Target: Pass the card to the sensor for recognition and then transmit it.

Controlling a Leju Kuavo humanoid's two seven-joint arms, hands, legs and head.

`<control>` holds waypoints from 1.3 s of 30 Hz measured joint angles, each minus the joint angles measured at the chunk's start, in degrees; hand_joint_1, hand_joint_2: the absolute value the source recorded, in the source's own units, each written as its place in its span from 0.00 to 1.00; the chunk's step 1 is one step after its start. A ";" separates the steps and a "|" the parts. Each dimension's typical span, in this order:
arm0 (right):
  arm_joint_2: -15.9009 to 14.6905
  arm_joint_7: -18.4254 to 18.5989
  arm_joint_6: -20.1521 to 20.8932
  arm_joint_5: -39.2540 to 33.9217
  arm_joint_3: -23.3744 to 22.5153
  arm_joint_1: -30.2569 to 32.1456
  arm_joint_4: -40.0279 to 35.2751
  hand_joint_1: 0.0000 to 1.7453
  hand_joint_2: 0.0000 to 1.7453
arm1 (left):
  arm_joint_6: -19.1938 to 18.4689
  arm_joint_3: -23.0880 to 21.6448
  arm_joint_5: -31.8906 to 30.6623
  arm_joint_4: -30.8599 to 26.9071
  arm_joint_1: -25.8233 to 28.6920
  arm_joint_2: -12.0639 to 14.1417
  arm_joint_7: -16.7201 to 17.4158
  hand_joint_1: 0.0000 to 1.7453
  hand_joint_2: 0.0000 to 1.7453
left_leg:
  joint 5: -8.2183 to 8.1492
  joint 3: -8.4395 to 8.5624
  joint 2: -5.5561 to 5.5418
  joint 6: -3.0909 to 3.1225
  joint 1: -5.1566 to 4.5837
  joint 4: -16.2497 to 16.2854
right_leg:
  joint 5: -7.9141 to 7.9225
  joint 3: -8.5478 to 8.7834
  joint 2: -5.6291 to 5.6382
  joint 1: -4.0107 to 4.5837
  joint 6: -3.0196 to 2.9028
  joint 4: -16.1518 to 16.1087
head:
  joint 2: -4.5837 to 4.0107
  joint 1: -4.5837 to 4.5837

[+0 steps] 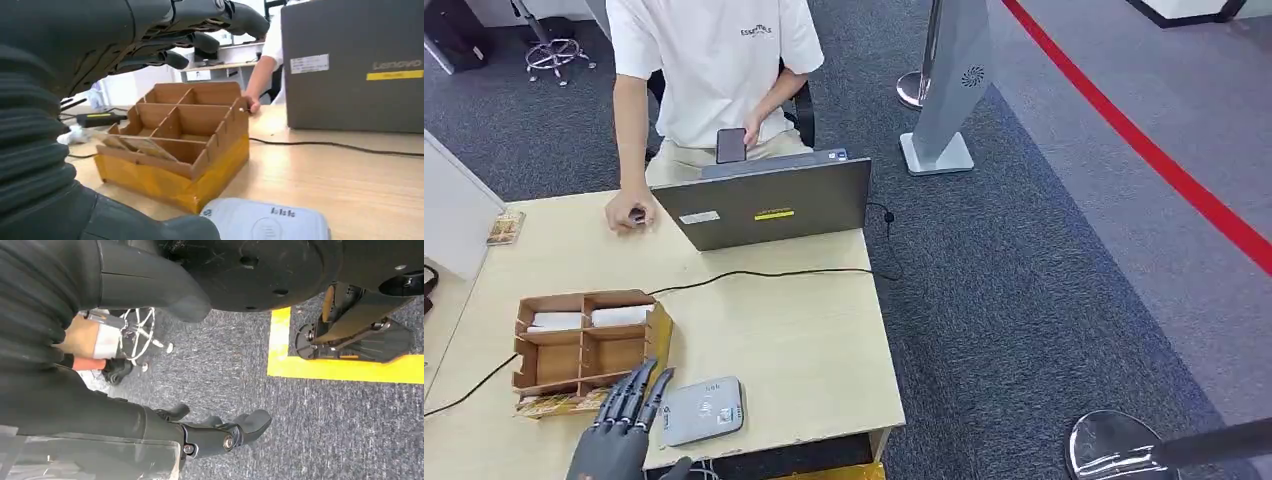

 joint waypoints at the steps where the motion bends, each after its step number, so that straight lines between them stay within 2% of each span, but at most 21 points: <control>1: 0.00 0.02 0.02 0.00 -0.02 -0.01 0.00 0.00 1.00 | 0.46 -0.26 0.00 0.02 0.27 0.28 0.44 0.00 1.00 | 0.00 0.00 0.00 0.00 0.00 0.00 | 0.00 0.00 0.00 0.00 0.00 0.00 | 0.00 0.00; 10: 0.00 0.02 0.00 0.02 -0.26 -0.01 0.00 0.00 1.00 | 0.78 -1.20 -0.07 0.20 0.80 1.66 1.26 0.00 1.00 | 0.00 -0.01 -0.03 0.00 0.00 0.00 | 0.00 0.01 -0.02 0.00 0.00 0.00 | 0.00 0.00; 21: -0.02 0.37 -0.39 0.83 -0.31 0.01 0.00 0.00 1.00 | 3.52 -1.24 -0.72 0.20 2.72 3.43 7.38 0.00 1.00 | 0.00 0.00 -0.03 0.00 0.00 0.00 | 0.00 0.01 -0.02 0.00 0.00 0.00 | 0.00 0.00; 31: -0.09 0.85 -0.85 1.11 -0.33 0.13 0.00 0.00 1.00 | 5.55 0.18 -9.34 -1.36 5.32 5.18 12.83 0.00 1.00 | 0.00 0.00 -0.03 0.00 0.00 0.00 | -0.01 0.01 -0.02 0.00 0.00 0.00 | 0.00 0.00; 39: -0.11 0.87 -0.83 1.11 -0.39 0.25 0.00 0.00 1.00 | 5.57 2.49 -11.58 -2.56 6.92 5.48 13.53 0.00 1.00 | 0.00 0.00 -0.03 0.00 0.00 0.00 | -0.01 0.02 -0.03 0.00 0.01 0.00 | 0.00 -0.02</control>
